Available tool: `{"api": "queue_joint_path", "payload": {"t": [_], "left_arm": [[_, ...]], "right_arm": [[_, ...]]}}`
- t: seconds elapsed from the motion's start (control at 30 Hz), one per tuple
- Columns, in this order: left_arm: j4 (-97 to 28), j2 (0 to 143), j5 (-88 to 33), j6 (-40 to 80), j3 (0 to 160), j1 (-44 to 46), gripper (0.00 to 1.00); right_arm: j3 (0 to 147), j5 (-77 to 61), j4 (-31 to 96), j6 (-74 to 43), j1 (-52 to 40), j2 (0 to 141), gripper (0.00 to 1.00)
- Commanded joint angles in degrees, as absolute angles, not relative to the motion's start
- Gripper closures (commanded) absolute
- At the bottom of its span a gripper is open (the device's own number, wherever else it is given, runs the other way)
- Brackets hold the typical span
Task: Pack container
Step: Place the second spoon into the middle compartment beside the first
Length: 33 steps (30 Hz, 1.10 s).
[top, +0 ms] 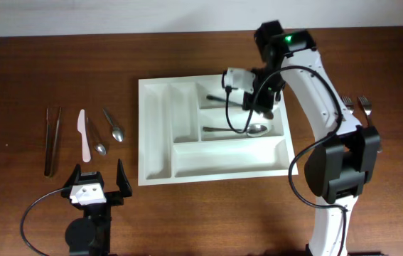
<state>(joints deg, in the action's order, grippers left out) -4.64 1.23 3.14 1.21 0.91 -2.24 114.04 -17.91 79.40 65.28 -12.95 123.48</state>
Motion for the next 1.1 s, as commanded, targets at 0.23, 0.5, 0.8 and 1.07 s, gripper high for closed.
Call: {"api": "queue_joint_path", "payload": {"t": [0.23,0.5,0.8,1.07], "left_arm": [[-4.5,0.8,2.3,0.4,0.5,-2.4,0.01],[-4.5,0.8,2.3,0.4,0.5,-2.4,0.01],[-4.5,0.8,2.3,0.4,0.5,-2.4,0.01],[-4.5,0.8,2.3,0.4,0.5,-2.4,0.01]], "right_arm": [[102.1,-18.5,70.0,70.2,-13.0,123.2,0.96],[102.5,-18.5,69.3,67.2,-13.0,123.2,0.01],[116.4,-16.2,73.1,41.2,-8.1,123.1,0.01],[126.3,-16.2,78.0,25.8,4.0,123.1,0.01]]}}
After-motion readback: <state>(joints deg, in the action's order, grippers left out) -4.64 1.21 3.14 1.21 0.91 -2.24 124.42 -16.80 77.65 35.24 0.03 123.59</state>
